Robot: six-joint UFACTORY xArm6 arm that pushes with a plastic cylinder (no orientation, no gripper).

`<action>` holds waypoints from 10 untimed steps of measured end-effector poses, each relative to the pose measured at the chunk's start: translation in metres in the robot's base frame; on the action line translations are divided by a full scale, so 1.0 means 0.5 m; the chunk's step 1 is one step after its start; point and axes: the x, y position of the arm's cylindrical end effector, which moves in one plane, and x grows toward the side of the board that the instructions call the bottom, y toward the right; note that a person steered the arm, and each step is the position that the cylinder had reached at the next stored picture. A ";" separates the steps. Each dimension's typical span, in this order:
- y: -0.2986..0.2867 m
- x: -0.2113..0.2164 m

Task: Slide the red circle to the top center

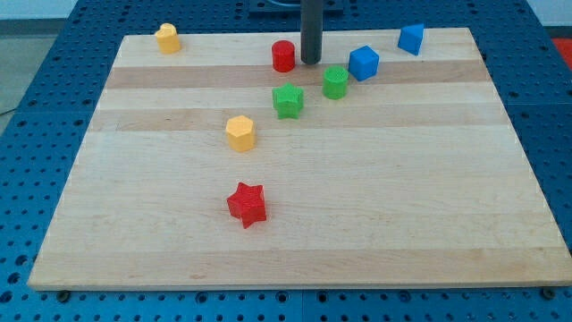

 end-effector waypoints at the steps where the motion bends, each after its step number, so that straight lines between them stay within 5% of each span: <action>1: -0.026 0.048; 4: -0.179 -0.029; 6: -0.132 0.080; 10: -0.098 -0.006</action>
